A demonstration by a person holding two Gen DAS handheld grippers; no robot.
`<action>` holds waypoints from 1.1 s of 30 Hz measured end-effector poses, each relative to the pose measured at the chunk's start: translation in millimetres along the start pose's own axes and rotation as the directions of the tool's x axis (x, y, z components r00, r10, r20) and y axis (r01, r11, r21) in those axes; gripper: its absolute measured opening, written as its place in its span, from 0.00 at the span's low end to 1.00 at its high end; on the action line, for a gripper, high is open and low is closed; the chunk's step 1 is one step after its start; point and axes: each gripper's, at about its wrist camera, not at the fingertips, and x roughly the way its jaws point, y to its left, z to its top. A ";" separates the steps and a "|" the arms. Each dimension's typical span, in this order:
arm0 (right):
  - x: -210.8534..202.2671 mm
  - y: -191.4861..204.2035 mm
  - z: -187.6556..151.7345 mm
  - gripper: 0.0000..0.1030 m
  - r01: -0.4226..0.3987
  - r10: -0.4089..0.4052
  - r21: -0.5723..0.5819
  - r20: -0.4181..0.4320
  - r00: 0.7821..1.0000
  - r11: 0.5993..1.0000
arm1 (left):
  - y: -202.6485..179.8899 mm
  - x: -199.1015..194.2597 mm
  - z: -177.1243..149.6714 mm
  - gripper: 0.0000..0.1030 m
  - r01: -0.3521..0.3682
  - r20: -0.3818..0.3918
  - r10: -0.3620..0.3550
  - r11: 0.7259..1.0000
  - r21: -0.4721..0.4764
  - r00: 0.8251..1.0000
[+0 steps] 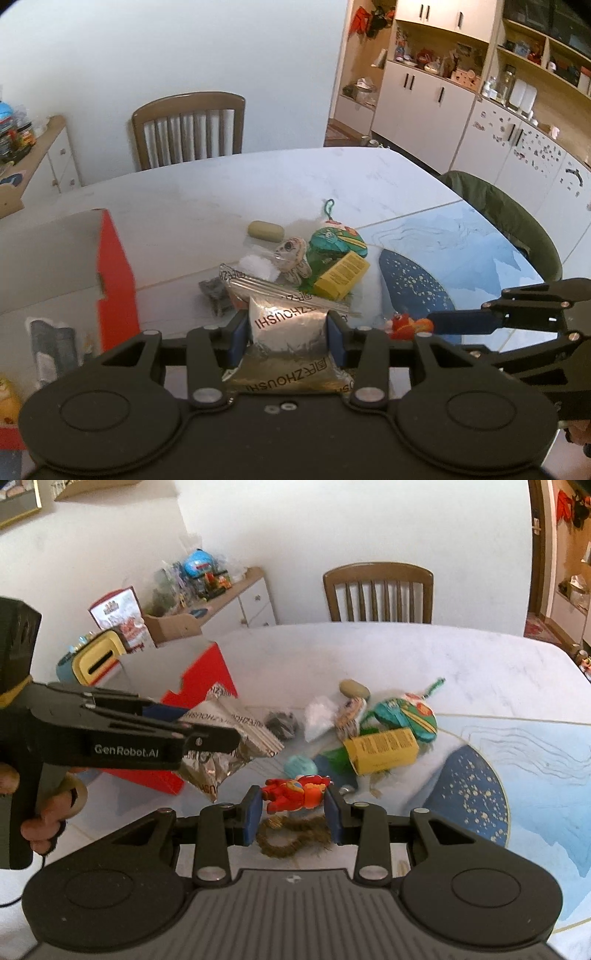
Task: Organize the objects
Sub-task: 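Carry the silver bag and red plush toy over the cardboard box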
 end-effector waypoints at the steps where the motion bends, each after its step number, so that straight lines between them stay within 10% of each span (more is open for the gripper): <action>1: -1.6 2.9 2.4 0.34 -0.004 0.004 -0.002 0.004 1.000 1.000 | 2.8 -3.6 0.6 0.42 -0.005 0.000 0.005 1.000 -0.009 1.000; 33: 30.3 138.6 88.4 0.34 -0.138 0.152 -0.229 0.046 0.987 0.964 | 145.4 -95.7 -2.5 0.42 -0.220 0.034 0.230 0.958 -0.185 0.973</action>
